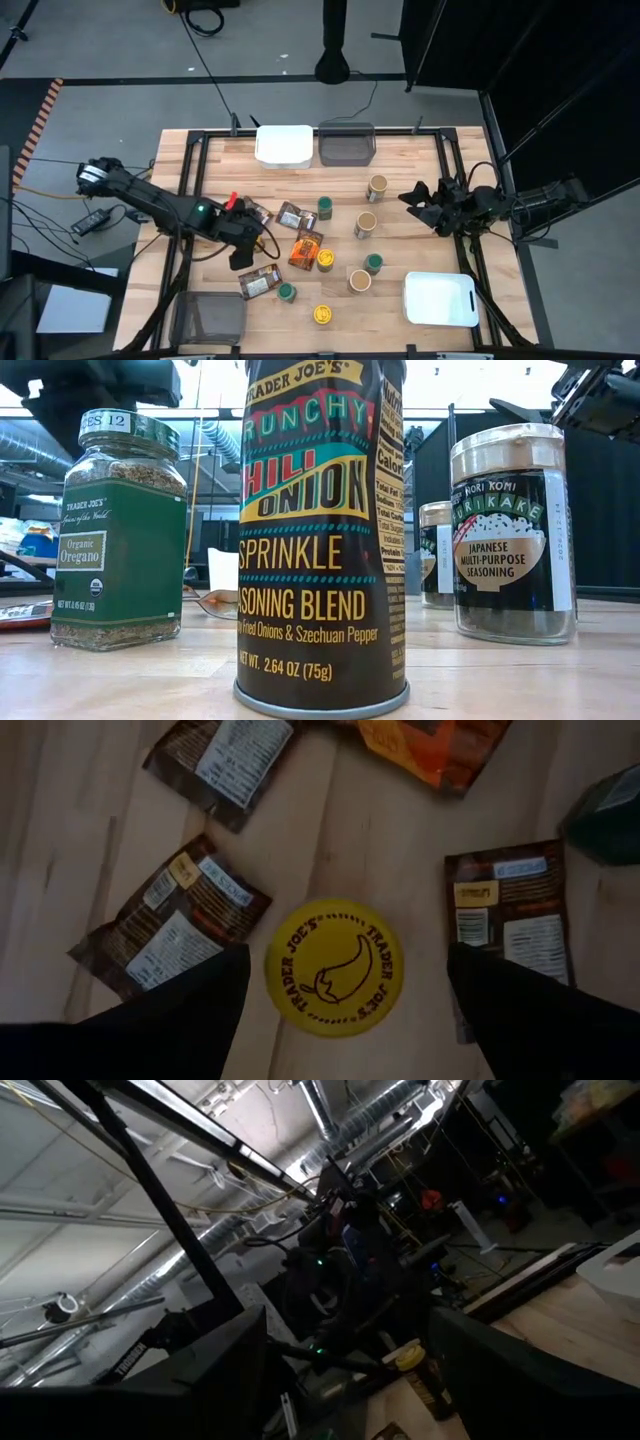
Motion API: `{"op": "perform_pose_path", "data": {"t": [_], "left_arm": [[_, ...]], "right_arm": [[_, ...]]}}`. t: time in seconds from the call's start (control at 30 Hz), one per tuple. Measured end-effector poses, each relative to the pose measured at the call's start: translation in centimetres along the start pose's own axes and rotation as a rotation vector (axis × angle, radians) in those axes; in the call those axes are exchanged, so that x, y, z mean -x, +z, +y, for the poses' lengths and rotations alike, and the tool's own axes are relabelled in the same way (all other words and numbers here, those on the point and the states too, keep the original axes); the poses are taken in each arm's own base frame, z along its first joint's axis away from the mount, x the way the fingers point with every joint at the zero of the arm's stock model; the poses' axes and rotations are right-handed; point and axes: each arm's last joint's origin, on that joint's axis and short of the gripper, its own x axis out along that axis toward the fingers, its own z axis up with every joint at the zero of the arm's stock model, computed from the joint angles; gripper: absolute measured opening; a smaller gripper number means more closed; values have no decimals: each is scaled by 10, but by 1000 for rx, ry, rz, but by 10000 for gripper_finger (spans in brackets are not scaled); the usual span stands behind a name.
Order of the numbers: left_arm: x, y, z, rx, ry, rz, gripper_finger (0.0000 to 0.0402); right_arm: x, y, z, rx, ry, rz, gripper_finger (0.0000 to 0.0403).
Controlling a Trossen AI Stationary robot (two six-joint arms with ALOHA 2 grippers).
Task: Sort spices by type
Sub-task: Put the yellow seasoning bottle into the bottom black bin
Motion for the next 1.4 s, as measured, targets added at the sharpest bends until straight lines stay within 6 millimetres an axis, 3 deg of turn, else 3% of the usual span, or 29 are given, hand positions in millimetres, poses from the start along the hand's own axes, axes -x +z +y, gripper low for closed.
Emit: {"op": "perform_pose_path", "data": {"t": [0.67, 0.77, 1.03, 1.4], "left_arm": [[-29, -10, 9, 45, -23, 10, 345], [-30, -10, 11, 41, -38, 28, 324], [-30, -9, 11, 38, -41, 20, 220], [-23, 1, 8, 109, -66, -41, 227]], "right_arm": [[0, 0, 0, -3, -5, 2, 287], [0, 0, 0, -6, -5, 2, 287], [0, 0, 0, -7, -5, 2, 287], [0, -3, -2, -3, -22, 26, 287]]}}
